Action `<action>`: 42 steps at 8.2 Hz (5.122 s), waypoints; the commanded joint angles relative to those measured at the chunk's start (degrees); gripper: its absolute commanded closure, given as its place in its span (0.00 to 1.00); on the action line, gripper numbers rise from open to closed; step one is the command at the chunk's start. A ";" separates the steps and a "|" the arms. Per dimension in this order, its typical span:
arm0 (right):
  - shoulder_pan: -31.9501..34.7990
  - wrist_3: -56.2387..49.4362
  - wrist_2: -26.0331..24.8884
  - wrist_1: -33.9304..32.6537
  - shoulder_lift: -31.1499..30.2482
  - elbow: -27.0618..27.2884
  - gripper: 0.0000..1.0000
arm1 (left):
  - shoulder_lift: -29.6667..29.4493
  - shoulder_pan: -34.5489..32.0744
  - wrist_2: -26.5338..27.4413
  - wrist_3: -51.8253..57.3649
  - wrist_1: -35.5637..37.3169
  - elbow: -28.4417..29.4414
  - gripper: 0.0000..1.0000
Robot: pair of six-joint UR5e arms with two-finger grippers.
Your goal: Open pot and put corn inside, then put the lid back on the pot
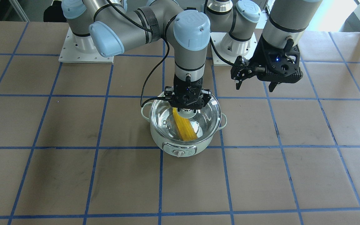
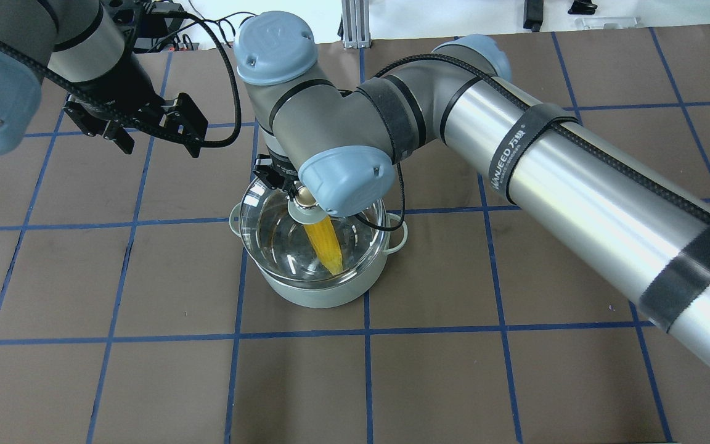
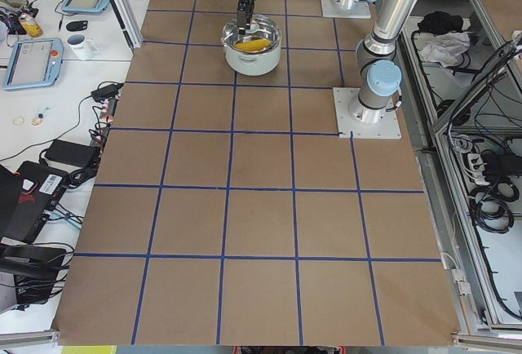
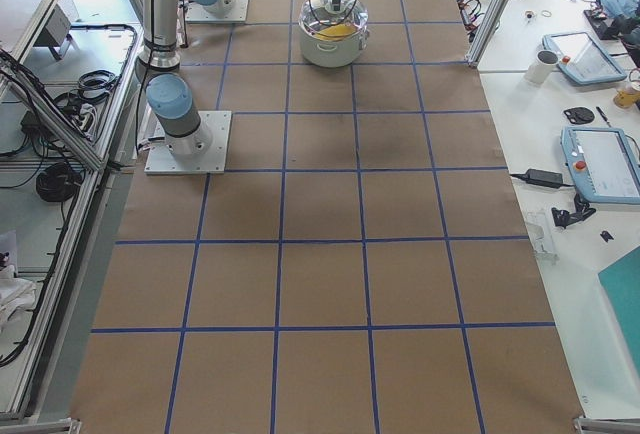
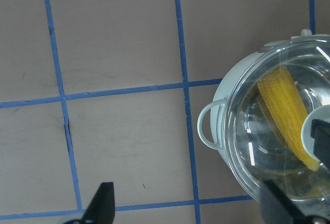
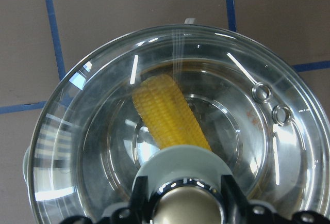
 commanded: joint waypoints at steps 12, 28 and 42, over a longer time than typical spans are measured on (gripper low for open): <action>0.00 2.78 1.93 1.03 -0.18 1.23 0.82 | -0.36 0.05 0.00 -0.05 0.14 -0.21 0.00; 0.00 3.65 1.66 0.77 0.08 1.84 0.55 | -1.24 0.05 -0.18 -0.04 0.31 -0.39 0.00; -26.15 -25.61 1.22 18.78 -23.81 1.93 0.00 | -1.24 -0.04 -0.18 -1.10 0.31 -0.30 0.00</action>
